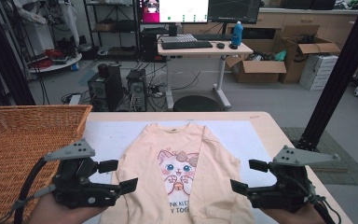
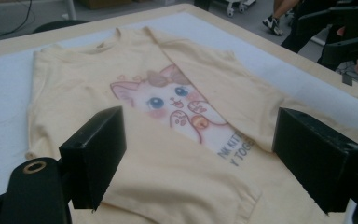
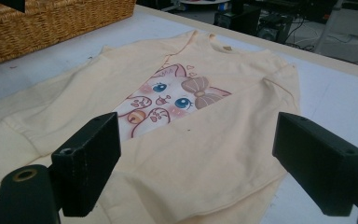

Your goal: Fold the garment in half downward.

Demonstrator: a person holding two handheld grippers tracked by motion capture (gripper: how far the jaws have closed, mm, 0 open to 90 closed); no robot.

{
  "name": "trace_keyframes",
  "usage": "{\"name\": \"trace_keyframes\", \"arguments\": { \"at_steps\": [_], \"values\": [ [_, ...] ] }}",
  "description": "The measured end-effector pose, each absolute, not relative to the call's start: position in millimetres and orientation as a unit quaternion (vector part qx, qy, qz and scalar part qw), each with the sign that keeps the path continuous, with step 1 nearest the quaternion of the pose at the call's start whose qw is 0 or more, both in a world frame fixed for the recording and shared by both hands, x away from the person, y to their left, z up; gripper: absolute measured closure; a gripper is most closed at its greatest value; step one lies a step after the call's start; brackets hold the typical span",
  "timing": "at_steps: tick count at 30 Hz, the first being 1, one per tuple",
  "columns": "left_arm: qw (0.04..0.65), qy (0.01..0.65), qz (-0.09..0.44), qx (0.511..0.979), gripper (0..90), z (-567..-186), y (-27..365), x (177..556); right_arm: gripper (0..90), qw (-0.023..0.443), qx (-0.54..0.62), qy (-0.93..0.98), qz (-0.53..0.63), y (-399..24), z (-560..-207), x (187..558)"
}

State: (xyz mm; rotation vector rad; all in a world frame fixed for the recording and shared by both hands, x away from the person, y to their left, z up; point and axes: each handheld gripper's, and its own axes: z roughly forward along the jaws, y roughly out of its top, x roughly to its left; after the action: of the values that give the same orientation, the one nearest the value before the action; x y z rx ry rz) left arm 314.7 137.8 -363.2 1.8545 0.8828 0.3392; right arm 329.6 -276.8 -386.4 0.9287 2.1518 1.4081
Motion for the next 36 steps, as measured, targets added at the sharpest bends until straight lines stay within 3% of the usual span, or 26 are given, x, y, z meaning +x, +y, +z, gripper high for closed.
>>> {"name": "trace_keyframes", "arguments": {
  "at_steps": [7,14,25,36],
  "values": [
    [0.501,0.374,0.135,0.769,17.9,-359,135,335,15.0,0.204,0.338,0.77,0.502,-276,-379,339],
    [0.483,0.388,0.133,0.773,18.6,-358,134,380,15.1,0.207,0.344,0.774,0.49,-274,-373,362],
    [0.44,0.43,0.124,0.779,19.7,-381,136,479,15.4,0.209,0.368,0.777,0.465,-257,-370,434],
    [0.428,0.466,0.086,0.769,23.2,-411,132,555,16.6,0.19,0.4,0.783,0.437,-242,-395,519]
  ]
}}
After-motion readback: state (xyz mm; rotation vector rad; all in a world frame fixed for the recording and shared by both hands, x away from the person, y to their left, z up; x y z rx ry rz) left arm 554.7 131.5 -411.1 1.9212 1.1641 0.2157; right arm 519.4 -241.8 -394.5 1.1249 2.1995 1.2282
